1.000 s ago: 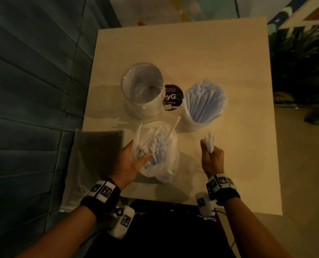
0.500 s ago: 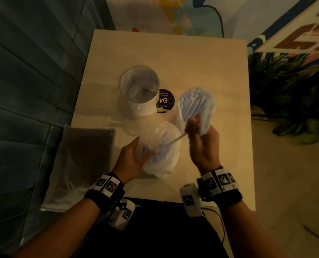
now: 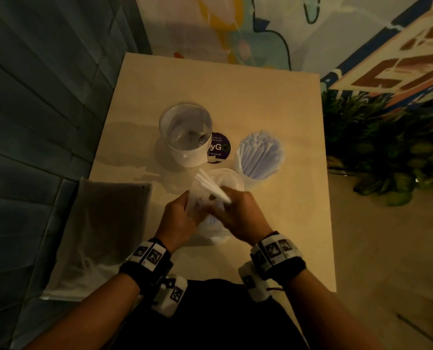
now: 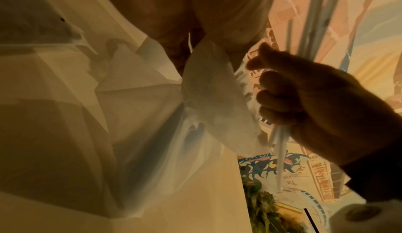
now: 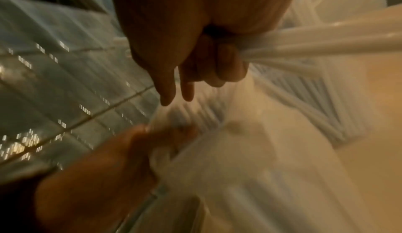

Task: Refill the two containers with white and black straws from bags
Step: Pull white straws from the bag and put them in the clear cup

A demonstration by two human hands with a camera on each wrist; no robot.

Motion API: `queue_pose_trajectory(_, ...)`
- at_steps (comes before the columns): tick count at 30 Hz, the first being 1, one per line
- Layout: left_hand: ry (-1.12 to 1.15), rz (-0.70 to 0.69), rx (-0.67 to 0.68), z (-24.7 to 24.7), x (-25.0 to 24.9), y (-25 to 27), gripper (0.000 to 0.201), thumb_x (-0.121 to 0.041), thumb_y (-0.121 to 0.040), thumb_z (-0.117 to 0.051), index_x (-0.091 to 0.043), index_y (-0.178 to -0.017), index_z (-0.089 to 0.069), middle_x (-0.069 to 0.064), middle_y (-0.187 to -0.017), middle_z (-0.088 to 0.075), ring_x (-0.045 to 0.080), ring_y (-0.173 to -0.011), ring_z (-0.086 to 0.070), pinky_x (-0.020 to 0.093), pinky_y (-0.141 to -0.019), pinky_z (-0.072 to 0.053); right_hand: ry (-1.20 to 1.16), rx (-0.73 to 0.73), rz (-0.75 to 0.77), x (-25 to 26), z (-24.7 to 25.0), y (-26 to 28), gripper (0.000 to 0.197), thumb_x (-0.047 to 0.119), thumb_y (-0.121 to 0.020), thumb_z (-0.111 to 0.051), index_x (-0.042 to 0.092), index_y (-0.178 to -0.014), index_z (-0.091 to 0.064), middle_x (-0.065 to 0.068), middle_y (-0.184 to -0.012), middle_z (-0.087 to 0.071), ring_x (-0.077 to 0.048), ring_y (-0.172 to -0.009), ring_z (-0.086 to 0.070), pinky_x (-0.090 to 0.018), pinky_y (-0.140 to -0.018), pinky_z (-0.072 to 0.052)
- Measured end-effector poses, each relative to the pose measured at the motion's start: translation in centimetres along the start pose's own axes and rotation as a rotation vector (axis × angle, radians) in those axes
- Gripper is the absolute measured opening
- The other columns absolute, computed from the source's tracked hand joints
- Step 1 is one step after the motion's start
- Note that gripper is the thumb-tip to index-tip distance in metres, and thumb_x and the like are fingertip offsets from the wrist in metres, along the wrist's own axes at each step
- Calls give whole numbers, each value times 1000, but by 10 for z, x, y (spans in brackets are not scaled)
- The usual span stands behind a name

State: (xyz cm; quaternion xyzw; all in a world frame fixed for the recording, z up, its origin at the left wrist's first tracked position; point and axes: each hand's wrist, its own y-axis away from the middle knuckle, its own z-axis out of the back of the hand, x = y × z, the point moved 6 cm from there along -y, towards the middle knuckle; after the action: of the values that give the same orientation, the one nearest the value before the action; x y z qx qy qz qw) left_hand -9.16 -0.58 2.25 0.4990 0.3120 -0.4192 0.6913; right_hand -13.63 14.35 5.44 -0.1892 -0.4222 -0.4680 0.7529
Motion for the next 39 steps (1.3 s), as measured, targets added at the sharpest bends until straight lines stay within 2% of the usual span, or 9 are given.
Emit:
queue_pose_trajectory(3, -60, -46, 40, -5, -5, 1, 27, -22, -88, -70, -32, -110, -56, -26, -96, -57, -9, -89, -54, 10, -82, -40, 10, 9, -84, -12, -18, -1, 16, 41, -92, -63, 26, -86, -66, 7, -66, -64, -12, -58, -58, -37, -62, -52)
queue_pose_trajectory(5, -70, -69, 46, -6, -6, 0, 26, -22, -88, -70, -32, -108, -55, -25, -95, -57, -9, -90, -55, 10, -82, -40, -26, 25, -136, -16, -22, -4, 16, 40, -91, -62, 26, -87, -68, 6, -70, -66, -13, -60, -60, -42, -65, -55)
queue_pose_trajectory(10, -50, -70, 17, 0, -1, -9, 20, -28, -86, -73, -22, -99, -59, -15, -93, -63, -7, -85, -58, 8, -71, -42, -163, -191, -104, -5, 14, -2, 15, 25, -93, -69, 24, -79, -62, 8, -69, -59, -7, -60, -54, -14, -57, -43)
queue_pose_trajectory(15, -66, -120, -6, 0, 2, -13, 24, -27, -85, -74, -14, -100, -61, -7, -89, -66, -9, -79, -60, 4, -65, -46, -75, -473, -13, 3, 66, -4, 22, 29, -93, -68, 13, -80, -61, 13, -65, -52, -2, -55, -50, -15, -50, -37)
queue_pose_trajectory(21, -35, -103, 33, -13, 1, -17, 26, -32, -86, -72, -19, -106, -60, -10, -98, -66, -6, -88, -61, 9, -73, -48, -197, -404, -69, 0, 58, -15, 4, 11, -95, -64, 8, -95, -63, 2, -79, -61, -9, -69, -58, -16, -61, -46)
queue_pose_trajectory(25, -36, -111, 31, -16, 0, -16, 23, -31, -86, -72, -16, -99, -60, -2, -90, -67, 5, -83, -63, 19, -71, -54, -209, -328, -196, -14, 38, -20, 10, 21, -93, -69, 11, -88, -67, 1, -75, -65, -7, -68, -60, -15, -66, -48)
queue_pose_trajectory(29, -34, -92, 12, -19, -6, -14, 21, -30, -86, -72, -18, -97, -60, -5, -89, -65, -1, -82, -61, 5, -66, -46, -114, -193, -239, -18, 15, -23, 18, 31, -88, -75, 16, -94, -65, 10, -68, -55, 0, -58, -50, -9, -60, -41)
queue_pose_trajectory(35, -20, -72, -46, -17, -7, -13, 18, -30, -86, -72, -19, -93, -60, -3, -86, -65, -2, -79, -60, 3, -62, -45, 125, -148, -169, -27, 9, -24, 25, 37, -95, -65, 17, -80, -63, 5, -75, -54, -12, -64, -47, -18, -62, -33)
queue_pose_trajectory(39, -11, -76, -46, -16, -3, -15, 19, -23, -84, -76, -16, -94, -61, -1, -87, -67, 1, -80, -61, 5, -65, -48, 96, -195, -215, -33, 13, -19, 32, 39, -97, -60, 30, -68, -52, 17, -61, -47, 2, -53, -45, -11, -56, -31)
